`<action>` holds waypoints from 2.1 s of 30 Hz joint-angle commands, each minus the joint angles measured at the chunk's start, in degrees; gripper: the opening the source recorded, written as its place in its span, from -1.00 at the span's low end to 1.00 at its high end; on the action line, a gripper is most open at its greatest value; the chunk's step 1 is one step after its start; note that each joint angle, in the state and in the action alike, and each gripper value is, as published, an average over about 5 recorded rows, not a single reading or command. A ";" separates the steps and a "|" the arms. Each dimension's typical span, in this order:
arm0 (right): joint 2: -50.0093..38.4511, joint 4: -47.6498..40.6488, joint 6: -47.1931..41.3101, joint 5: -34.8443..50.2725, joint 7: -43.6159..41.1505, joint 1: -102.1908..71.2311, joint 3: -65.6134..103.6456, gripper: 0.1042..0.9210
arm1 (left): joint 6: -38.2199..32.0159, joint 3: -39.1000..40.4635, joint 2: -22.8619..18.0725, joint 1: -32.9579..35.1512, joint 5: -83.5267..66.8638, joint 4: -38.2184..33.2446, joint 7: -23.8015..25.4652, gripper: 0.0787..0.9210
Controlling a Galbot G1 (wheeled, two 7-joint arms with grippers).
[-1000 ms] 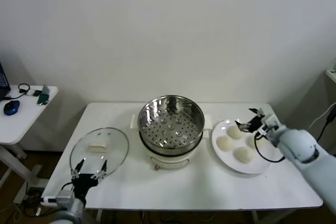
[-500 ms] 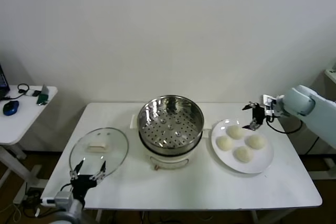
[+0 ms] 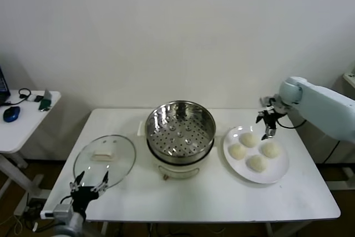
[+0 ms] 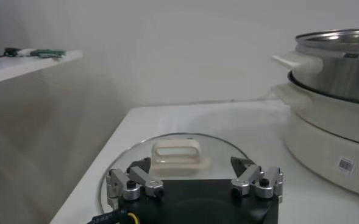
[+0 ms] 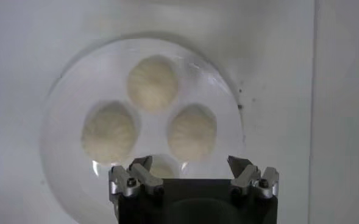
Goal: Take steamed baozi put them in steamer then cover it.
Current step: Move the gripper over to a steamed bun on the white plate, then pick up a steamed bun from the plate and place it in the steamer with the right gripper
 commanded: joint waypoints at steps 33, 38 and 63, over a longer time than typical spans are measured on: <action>13.50 -23.06 8.30 -14.29 1.36 -10.54 15.25 0.56 | -0.33 0.73 -0.51 0.44 1.10 2.49 -0.31 0.77; 13.37 -22.53 9.52 -13.45 1.26 -10.10 15.66 0.51 | -0.27 0.64 -0.59 0.50 1.33 2.53 -0.36 0.77; 2.50 27.81 18.91 12.80 -3.24 39.40 -17.11 0.51 | 0.19 0.48 -1.47 1.86 3.36 -0.37 -0.44 0.77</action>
